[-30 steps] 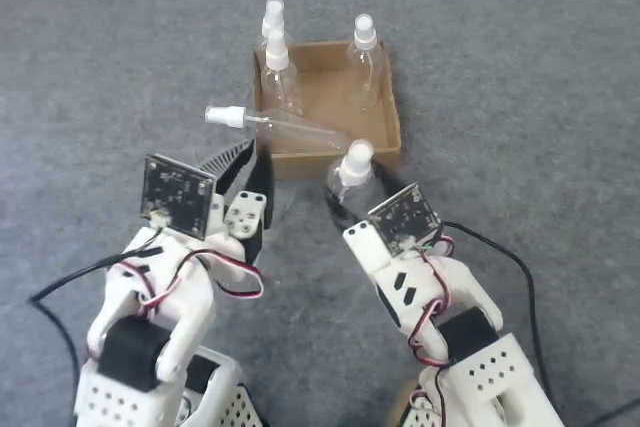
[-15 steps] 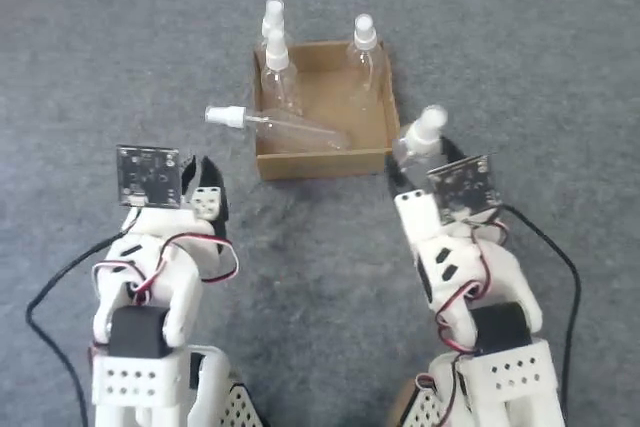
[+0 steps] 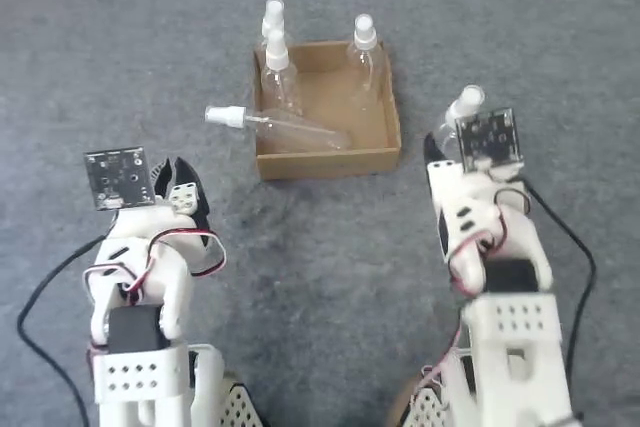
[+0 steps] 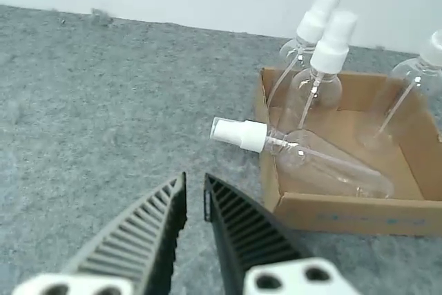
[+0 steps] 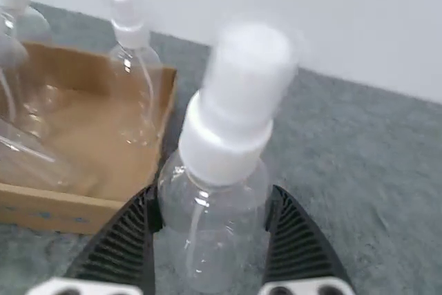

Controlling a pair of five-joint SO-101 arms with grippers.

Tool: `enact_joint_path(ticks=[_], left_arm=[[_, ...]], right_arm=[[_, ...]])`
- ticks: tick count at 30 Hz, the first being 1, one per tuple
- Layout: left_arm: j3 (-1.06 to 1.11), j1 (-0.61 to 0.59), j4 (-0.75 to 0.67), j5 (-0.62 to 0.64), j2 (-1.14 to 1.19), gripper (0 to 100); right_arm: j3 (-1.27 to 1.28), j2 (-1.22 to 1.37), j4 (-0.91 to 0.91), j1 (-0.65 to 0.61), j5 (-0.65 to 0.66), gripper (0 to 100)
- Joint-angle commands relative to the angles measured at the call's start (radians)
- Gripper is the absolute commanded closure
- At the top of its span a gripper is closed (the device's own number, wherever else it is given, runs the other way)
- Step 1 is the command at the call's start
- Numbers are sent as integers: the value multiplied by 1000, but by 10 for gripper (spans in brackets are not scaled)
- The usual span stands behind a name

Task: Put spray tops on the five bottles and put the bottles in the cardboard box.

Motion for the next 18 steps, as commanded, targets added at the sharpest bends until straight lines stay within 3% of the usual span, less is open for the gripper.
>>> enact_joint_path(ticks=[1, 5, 18], left_arm=[[-13, -2, -32, 8, -15, 957], [-12, -2, -32, 8, -15, 957], [-12, -2, -32, 6, -15, 957]], right_arm=[[-77, 177, -174, 38, -28, 992], [-97, 344, -317, 48, -31, 992], [-270, 691, -404, 108, -103, 992]])
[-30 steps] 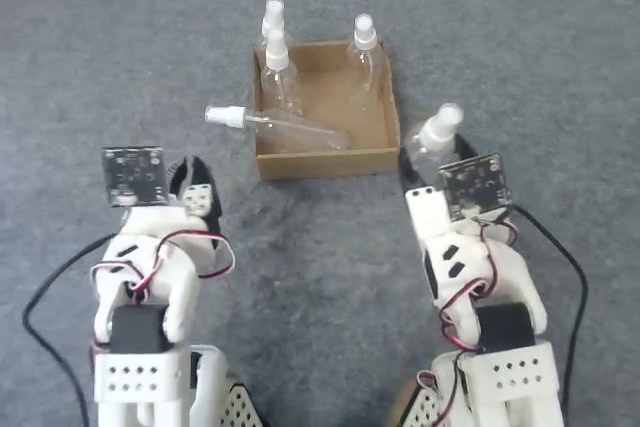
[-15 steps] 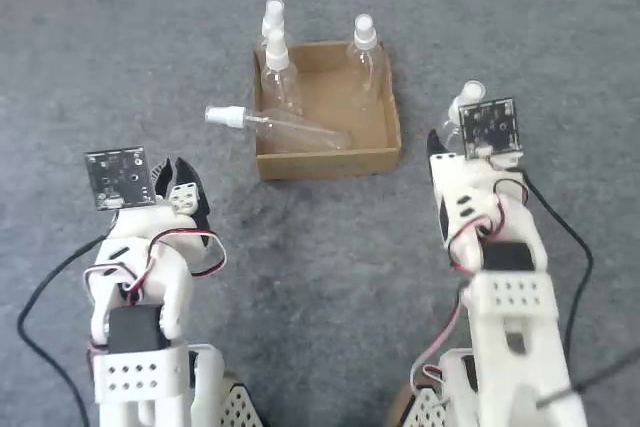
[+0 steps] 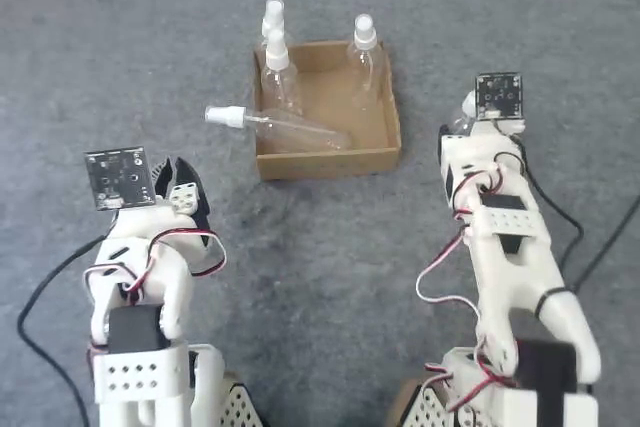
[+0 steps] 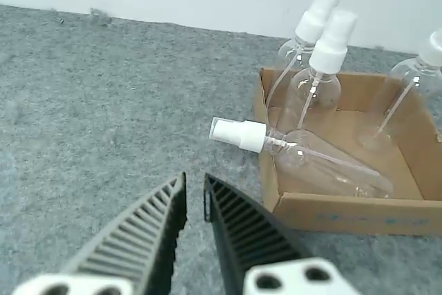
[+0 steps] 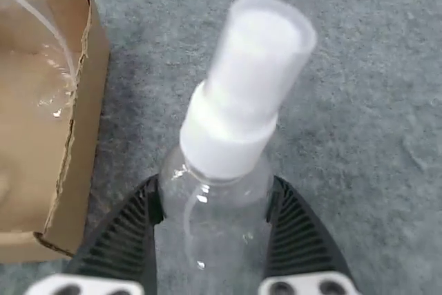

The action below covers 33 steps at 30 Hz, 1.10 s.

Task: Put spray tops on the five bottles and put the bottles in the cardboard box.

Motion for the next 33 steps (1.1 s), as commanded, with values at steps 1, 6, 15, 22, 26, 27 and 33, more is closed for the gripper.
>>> enact_joint_path(ticks=[1, 6, 15, 22, 26, 27, 33], left_arm=[[-12, -2, -32, 6, -15, 957], [-12, -2, -32, 6, -15, 957], [-12, -2, -32, 6, -15, 957], [-12, -2, -32, 6, -15, 957], [-10, -2, -32, 5, -15, 957], [-10, -2, -32, 5, -15, 957], [-10, -2, -32, 5, -15, 957]], right_arm=[[-66, 16, -104, 12, -9, 992], [-51, 59, -176, 10, -9, 992], [-51, 87, -174, 15, -9, 986], [-31, 74, -165, 10, -8, 843], [-3, 22, -165, 7, -6, 805], [6, 4, -163, 7, -6, 797], [25, -111, -44, -8, -8, 739]])
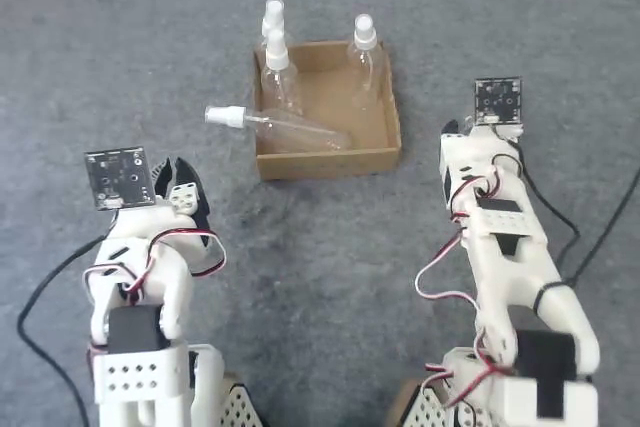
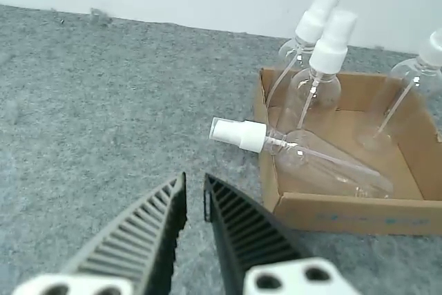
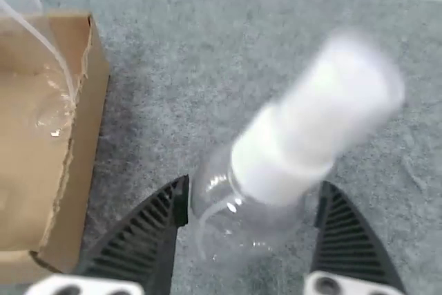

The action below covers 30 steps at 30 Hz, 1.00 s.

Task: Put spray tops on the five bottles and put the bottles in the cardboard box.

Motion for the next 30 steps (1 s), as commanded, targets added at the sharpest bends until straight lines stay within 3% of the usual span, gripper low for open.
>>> enact_joint_path(ticks=[1, 10, 20, 30], left_arm=[[-7, -3, -32, 5, -15, 957], [-5, -74, -38, 9, -15, 957], [-5, -81, -38, 9, -15, 957], [-5, -213, -74, 95, -15, 956]], right_arm=[[-11, -116, 68, -10, -5, 734], [-12, -285, 259, -12, -3, 735], [-74, -544, 628, -10, 5, 736], [-178, -700, 900, -19, 81, 738]])
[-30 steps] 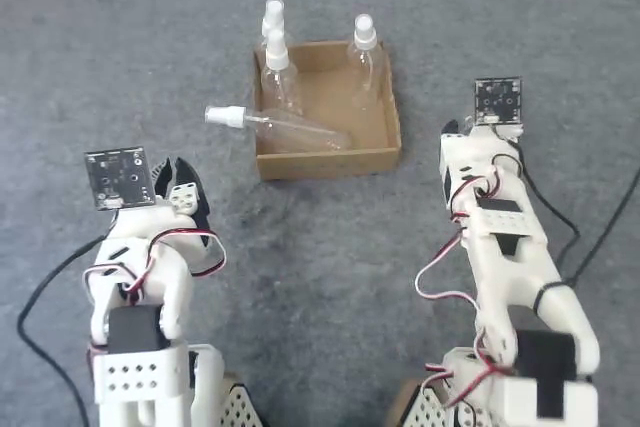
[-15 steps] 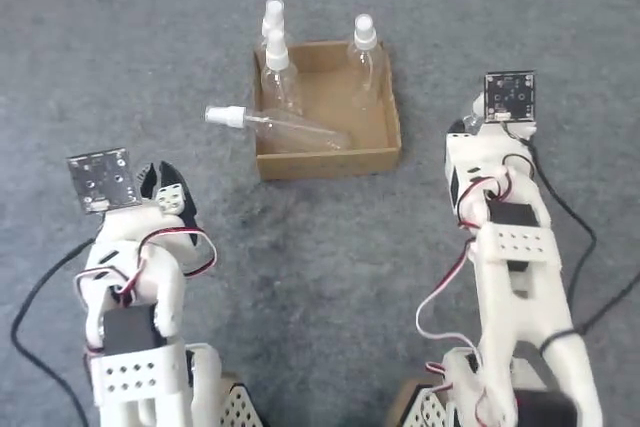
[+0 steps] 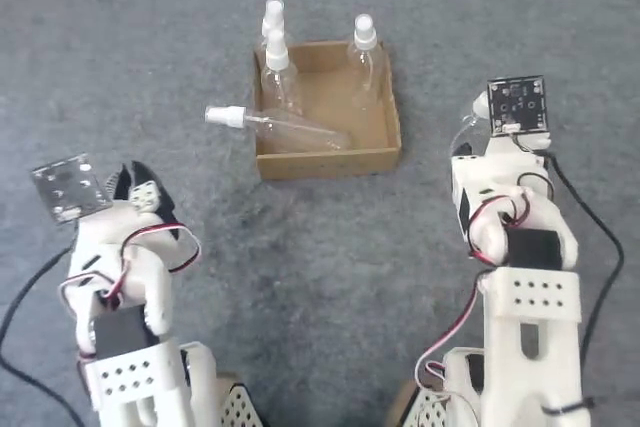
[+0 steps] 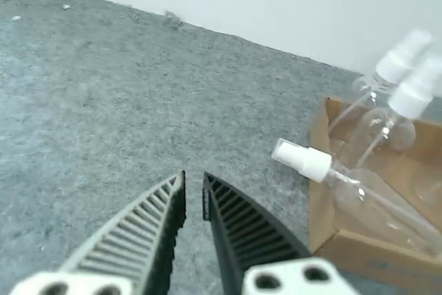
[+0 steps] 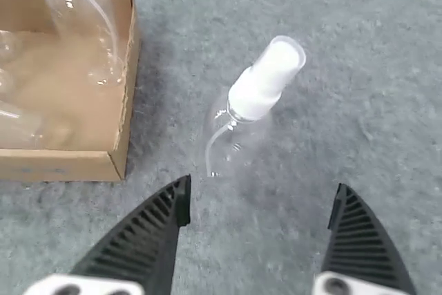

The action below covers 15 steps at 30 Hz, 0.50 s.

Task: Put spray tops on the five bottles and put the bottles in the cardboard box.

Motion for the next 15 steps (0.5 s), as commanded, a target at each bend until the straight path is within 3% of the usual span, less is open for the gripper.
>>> enact_joint_path(ticks=[1, 7, 15], left_arm=[[-18, -32, -35, 29, -15, 956], [-18, -34, -35, 29, -15, 956], [-18, -55, -35, 31, -15, 956]], right_arm=[[-110, -76, 85, -12, 21, 738], [-213, -97, 208, -21, 44, 738], [-328, -85, 337, -240, 51, 738]])
